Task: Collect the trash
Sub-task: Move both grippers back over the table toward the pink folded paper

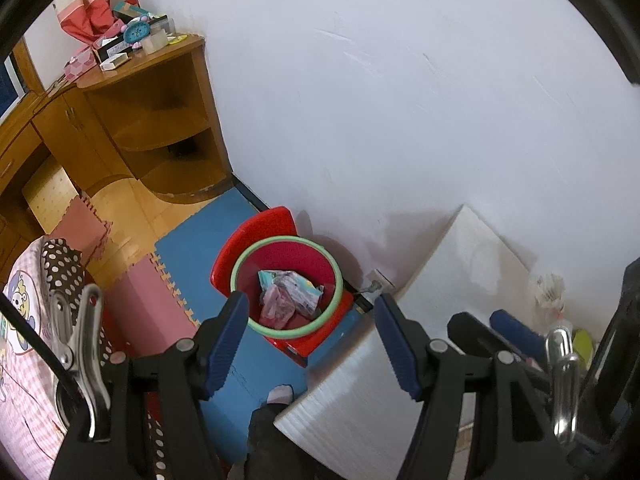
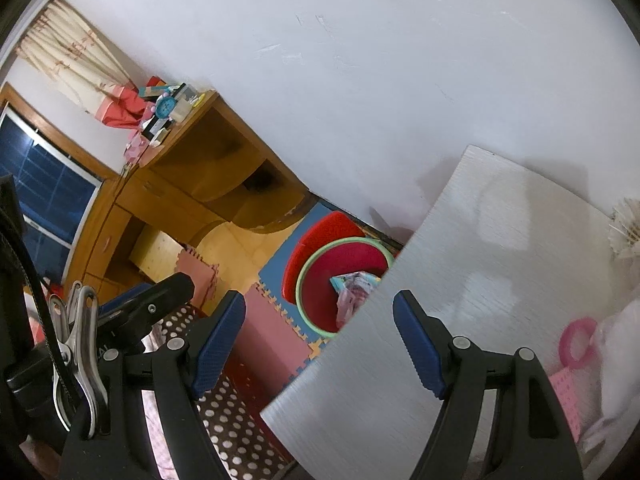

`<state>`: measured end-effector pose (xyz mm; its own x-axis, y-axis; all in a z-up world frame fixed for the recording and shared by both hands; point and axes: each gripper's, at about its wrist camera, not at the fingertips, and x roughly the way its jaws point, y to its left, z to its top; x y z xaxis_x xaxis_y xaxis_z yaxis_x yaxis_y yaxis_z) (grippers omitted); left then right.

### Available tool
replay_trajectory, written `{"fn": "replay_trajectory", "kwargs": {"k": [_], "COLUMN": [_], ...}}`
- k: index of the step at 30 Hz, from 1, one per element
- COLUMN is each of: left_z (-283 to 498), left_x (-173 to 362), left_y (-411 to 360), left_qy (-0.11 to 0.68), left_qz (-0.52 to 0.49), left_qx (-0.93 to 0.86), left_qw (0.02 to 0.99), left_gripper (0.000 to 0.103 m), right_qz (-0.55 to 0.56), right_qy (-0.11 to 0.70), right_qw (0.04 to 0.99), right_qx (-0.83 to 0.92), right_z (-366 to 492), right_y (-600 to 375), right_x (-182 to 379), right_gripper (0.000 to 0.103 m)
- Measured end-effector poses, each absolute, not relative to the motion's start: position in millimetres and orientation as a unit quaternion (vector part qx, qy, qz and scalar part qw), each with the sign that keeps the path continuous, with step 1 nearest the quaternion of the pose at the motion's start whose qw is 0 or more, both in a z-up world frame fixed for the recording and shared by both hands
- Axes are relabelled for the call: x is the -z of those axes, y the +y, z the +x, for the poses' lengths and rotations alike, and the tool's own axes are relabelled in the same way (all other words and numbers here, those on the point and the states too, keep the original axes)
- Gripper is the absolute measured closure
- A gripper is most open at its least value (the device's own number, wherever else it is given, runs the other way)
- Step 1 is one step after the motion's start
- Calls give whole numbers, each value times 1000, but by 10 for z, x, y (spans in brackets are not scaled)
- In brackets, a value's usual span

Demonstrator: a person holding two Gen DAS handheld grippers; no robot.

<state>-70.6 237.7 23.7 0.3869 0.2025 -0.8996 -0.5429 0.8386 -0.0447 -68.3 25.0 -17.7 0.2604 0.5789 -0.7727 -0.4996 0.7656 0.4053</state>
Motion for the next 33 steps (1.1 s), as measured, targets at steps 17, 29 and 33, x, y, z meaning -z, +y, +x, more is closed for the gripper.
{"fn": "replay_trajectory", "kwargs": {"k": [17, 29, 33], "left_z": [-1238, -1326, -1326], "left_x": [-54, 77, 122], "left_y": [1459, 1124, 1012], "left_qy": [509, 517, 516], "left_qz": [-150, -136, -127], "left_qx": [-202, -151, -130], "left_qw": [823, 832, 837], "left_gripper": [34, 34, 34], "right_qz": [23, 50, 57], "right_qy": [497, 497, 488], "right_qw": [791, 803, 815], "right_qx": [-357, -326, -307], "right_z": [-1140, -1299, -1376], "right_y": [-540, -960, -1056], "right_x": [290, 255, 232], "right_gripper": [25, 25, 25]}}
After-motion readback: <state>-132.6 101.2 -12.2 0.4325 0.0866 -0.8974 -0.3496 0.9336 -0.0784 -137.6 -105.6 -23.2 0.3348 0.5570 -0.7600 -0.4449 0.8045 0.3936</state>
